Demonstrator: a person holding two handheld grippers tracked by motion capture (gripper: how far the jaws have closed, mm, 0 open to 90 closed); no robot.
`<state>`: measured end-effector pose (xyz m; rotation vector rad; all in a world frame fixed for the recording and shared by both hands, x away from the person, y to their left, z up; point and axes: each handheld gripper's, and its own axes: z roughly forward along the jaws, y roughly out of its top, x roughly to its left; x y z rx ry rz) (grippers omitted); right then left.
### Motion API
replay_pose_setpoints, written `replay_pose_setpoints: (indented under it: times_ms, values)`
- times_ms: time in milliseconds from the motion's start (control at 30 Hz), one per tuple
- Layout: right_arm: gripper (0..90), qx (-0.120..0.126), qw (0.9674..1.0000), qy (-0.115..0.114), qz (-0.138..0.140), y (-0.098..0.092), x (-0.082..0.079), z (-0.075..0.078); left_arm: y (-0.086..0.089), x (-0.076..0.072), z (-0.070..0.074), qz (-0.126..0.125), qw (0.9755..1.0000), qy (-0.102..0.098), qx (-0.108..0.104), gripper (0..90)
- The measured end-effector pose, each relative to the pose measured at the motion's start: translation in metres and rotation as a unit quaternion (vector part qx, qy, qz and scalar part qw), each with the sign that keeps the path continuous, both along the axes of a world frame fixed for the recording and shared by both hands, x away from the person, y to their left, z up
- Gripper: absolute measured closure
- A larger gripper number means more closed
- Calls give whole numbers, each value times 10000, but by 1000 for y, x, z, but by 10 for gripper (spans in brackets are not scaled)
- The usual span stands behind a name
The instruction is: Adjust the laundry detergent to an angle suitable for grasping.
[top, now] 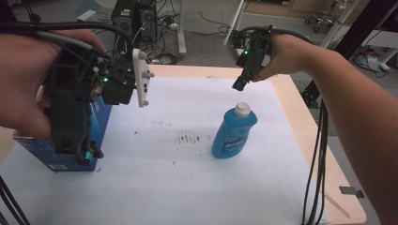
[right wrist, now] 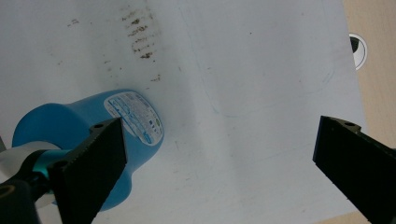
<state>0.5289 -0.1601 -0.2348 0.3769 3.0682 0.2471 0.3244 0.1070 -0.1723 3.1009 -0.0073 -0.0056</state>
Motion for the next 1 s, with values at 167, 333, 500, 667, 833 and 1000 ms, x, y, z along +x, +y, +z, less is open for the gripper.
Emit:
replay_pose_setpoints:
  times_ms: [167, 333, 500, 667, 833, 1000]
  values:
    - [21, -9, 10000, -3, -2, -2, 1, 1, 0, 0, -1, 30, 10000, -18, -6, 33]
    - [21, -34, 10000, -32, -25, -3, 1, 0, -1, -2, -2, 78, 10000, -37, 42, 33]
    - [21, -25, 10000, -70, -7, -4, 0, 1, -1, -4, -1, 69, 10000, -16, 29, 33]
    - [21, -39, 9999, -86, -76, -7, 1, 2, -1, -3, -2, 118, 9999, -44, 56, 33]
    - [21, -91, 9998, -119, -92, -14, 1, 2, -4, -1, -4, 103, 9999, -114, 15, 33]
    - [21, -48, 9996, -125, -232, -30, 0, 0, -9, 1, -9, 145, 9998, -124, -107, 33]
